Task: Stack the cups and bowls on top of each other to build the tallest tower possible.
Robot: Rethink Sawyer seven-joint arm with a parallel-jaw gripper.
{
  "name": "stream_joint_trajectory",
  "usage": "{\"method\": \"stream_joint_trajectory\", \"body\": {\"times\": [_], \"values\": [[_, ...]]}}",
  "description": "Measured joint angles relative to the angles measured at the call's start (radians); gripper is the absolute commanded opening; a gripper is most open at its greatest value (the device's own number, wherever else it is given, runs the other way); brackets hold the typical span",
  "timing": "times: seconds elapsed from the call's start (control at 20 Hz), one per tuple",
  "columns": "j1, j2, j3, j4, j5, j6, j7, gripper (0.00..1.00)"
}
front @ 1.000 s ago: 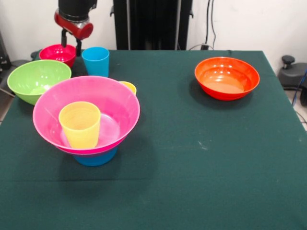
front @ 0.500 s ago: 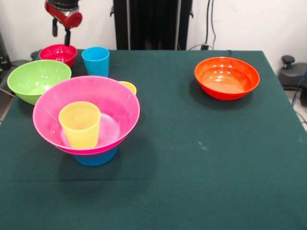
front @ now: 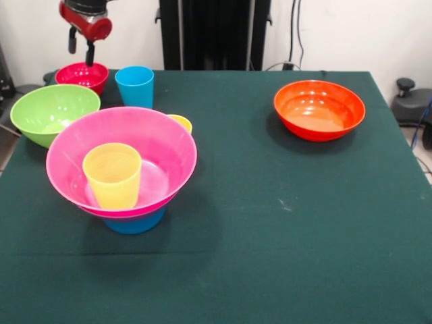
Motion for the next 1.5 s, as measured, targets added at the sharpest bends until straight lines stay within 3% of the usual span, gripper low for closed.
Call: {"method": "stream_joint_trajectory", "body": {"times": [0.4, 1.0, 1.5], "values": [[-0.025, 0.04, 0.005, 0.0, -0.01, -0.103, 0.0, 1.0], [-0.036, 0.168, 0.007, 0.005, -0.01, -0.257, 0.0, 1.0], [-0.011, 0.203, 0.0, 0.014, -0.009, -0.273, 0.0, 1.0]]}}
